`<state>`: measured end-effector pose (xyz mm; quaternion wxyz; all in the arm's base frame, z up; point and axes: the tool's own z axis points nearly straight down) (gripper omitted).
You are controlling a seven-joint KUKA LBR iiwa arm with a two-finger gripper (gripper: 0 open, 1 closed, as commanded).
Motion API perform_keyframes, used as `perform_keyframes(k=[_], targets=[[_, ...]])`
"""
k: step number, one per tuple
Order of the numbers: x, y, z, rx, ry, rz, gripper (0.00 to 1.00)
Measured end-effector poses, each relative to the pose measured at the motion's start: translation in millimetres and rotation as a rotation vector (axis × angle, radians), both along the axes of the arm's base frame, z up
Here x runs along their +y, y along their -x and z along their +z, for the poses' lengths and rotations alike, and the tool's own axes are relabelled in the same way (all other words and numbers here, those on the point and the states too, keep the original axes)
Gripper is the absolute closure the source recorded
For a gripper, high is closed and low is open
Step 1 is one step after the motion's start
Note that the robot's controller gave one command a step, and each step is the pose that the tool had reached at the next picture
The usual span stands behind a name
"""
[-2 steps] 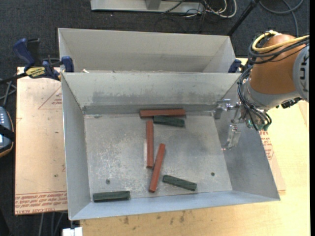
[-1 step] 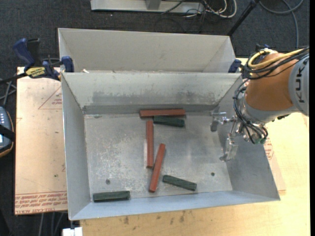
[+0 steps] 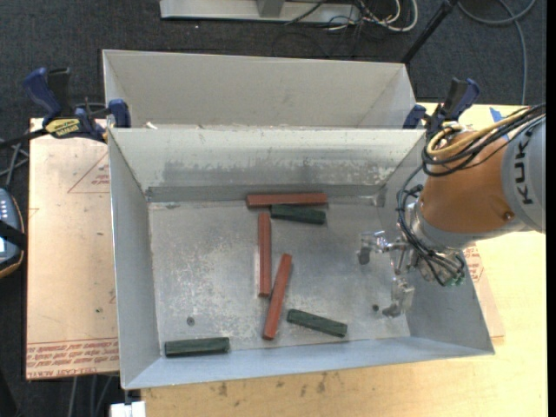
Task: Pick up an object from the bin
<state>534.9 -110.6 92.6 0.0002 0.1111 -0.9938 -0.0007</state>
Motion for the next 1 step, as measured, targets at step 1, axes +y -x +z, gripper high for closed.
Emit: perform_keyframes(k=[1], targets=[[42.2, 11.4, -22.6, -0.001, 0.0, -0.032, 0.0]])
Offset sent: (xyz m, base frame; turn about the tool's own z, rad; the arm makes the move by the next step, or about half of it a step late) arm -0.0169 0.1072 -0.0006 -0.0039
